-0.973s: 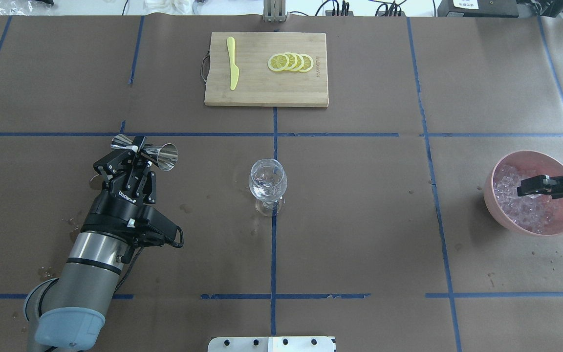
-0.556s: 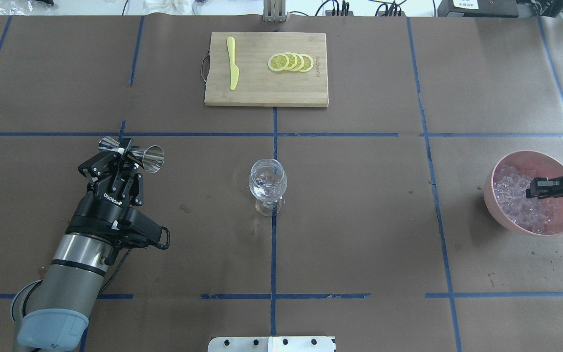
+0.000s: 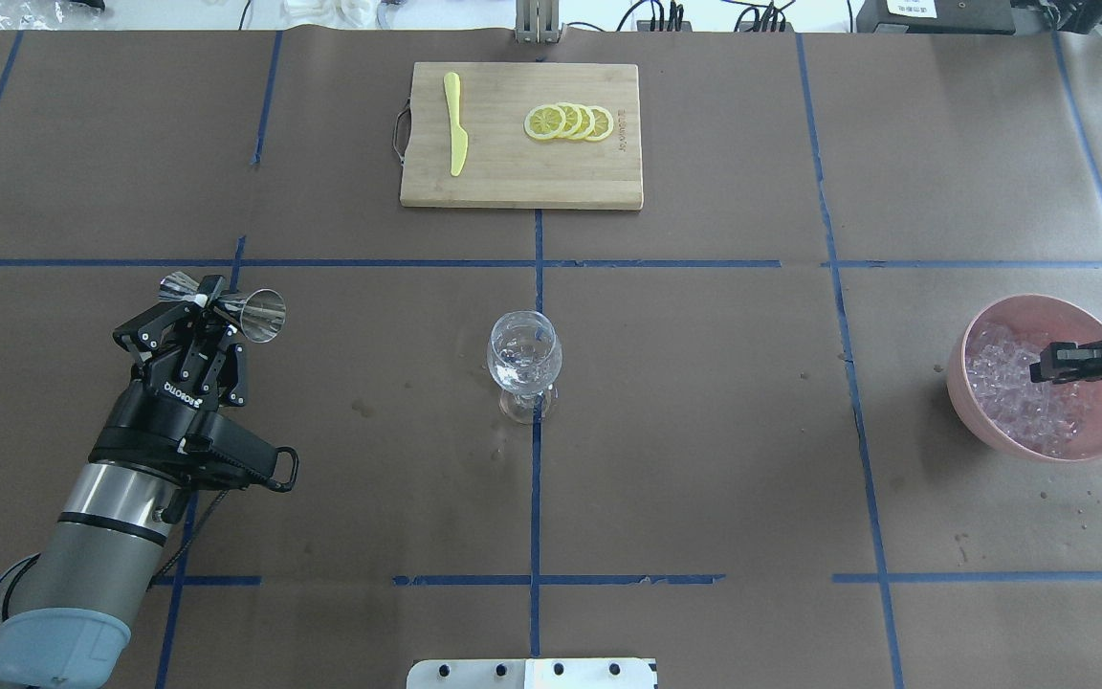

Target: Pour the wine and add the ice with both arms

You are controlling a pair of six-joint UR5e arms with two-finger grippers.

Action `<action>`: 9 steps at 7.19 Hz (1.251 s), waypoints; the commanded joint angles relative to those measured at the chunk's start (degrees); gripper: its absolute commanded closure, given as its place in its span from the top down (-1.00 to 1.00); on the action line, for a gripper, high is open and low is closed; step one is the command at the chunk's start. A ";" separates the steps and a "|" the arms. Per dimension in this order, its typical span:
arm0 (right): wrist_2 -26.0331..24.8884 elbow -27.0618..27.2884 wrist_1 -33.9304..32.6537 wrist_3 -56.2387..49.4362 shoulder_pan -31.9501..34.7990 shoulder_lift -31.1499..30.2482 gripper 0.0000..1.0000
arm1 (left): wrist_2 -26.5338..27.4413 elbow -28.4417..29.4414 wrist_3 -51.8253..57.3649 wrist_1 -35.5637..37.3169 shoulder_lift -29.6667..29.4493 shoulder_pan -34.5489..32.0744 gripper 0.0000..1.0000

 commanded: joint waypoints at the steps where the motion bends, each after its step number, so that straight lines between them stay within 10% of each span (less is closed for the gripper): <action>1: 0.39 2.57 -0.29 0.00 1.06 -0.30 -1.00 | 0.00 0.26 -0.09 -5.17 3.22 -0.03 -1.00; 9: 0.39 3.18 -0.38 0.09 1.41 0.58 -1.00 | -8.61 4.81 -42.64 -15.84 7.27 0.14 -1.00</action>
